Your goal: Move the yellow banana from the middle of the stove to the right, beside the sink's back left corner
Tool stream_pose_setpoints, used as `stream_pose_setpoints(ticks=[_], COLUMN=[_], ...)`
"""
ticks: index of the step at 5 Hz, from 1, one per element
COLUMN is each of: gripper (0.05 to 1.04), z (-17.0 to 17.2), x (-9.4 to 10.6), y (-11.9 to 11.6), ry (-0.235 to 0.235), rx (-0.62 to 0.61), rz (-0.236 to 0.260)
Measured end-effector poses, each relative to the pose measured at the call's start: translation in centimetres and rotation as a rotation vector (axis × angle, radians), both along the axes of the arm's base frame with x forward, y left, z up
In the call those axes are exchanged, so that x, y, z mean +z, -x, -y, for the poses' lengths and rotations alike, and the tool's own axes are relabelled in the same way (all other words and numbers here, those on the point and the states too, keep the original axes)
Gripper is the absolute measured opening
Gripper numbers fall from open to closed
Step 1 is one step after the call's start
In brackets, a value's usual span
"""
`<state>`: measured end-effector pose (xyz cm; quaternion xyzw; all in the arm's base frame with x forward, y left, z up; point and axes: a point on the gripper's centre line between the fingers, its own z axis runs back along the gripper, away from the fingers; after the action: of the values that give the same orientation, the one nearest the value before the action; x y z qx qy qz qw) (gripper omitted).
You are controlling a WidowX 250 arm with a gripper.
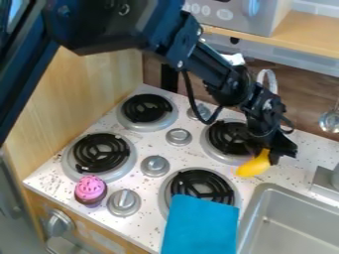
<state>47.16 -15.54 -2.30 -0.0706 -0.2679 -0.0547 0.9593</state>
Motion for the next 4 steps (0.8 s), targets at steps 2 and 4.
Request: stream_pose_setpoints(ticks=[2, 4], gripper=[0.538, 1.011], z=[0.4, -0.1], x=[-2.1, -3.2], y=[0.0, 1.1], ry=[-0.013, -0.009], rx=[0.009, 0.034], rz=[-0.016, -0.044])
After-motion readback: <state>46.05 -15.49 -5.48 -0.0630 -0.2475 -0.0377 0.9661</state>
